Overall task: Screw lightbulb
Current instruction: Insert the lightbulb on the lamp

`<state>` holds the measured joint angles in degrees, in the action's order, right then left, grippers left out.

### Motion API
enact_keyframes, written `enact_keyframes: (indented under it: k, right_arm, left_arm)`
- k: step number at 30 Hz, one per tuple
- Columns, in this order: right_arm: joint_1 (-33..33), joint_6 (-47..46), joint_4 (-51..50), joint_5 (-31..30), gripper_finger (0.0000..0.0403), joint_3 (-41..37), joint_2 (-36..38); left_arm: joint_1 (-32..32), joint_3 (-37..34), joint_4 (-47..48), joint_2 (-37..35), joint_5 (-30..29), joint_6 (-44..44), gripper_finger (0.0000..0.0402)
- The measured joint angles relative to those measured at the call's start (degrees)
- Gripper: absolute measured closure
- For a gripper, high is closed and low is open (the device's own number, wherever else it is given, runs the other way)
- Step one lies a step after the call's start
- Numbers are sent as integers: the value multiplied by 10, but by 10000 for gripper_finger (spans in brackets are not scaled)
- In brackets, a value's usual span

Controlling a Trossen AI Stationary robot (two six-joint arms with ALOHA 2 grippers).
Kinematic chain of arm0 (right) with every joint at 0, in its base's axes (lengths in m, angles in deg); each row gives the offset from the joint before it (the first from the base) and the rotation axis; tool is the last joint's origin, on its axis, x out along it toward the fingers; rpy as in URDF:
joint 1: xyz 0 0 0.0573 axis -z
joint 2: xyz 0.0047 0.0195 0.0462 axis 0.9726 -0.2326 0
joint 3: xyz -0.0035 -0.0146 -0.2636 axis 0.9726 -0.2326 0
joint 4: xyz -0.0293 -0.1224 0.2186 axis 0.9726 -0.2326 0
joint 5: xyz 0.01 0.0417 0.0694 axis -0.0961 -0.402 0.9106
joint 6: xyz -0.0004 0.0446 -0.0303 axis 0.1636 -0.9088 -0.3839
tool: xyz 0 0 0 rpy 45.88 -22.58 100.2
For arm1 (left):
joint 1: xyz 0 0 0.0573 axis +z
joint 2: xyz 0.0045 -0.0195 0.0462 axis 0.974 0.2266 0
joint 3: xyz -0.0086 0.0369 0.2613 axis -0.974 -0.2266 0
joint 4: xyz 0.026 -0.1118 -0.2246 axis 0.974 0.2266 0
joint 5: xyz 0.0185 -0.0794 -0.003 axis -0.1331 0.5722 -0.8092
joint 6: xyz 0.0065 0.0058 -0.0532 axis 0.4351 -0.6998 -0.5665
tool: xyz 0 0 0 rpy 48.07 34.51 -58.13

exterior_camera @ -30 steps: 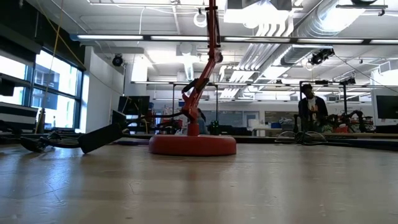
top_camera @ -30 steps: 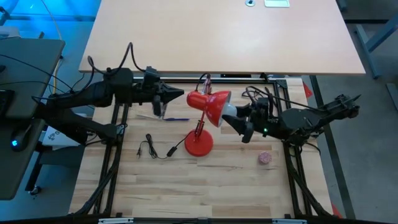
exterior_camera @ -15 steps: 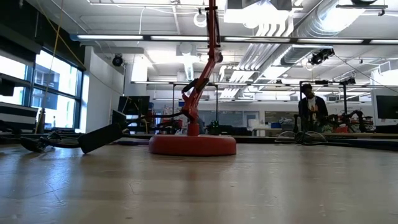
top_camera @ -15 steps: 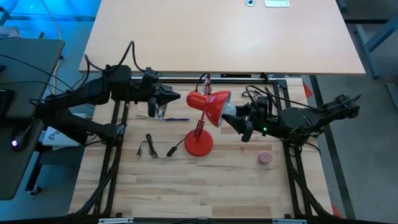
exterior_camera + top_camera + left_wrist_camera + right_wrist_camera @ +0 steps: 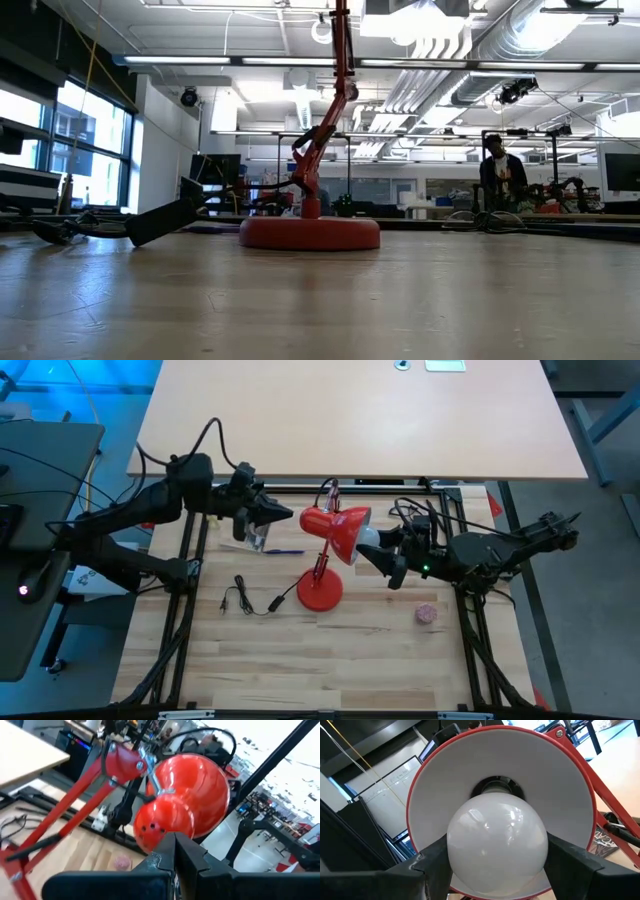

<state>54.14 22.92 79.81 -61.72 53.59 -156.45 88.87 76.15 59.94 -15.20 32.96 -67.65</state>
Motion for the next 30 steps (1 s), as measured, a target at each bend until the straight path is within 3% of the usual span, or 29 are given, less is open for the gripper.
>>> enact_keyframes:
  k: [30]
  right_arm:
    - [3, -5, 31, -20, 148, 0, -16]
  left_arm:
    - [-15, 0, -1, 16, -5, 1, 401]
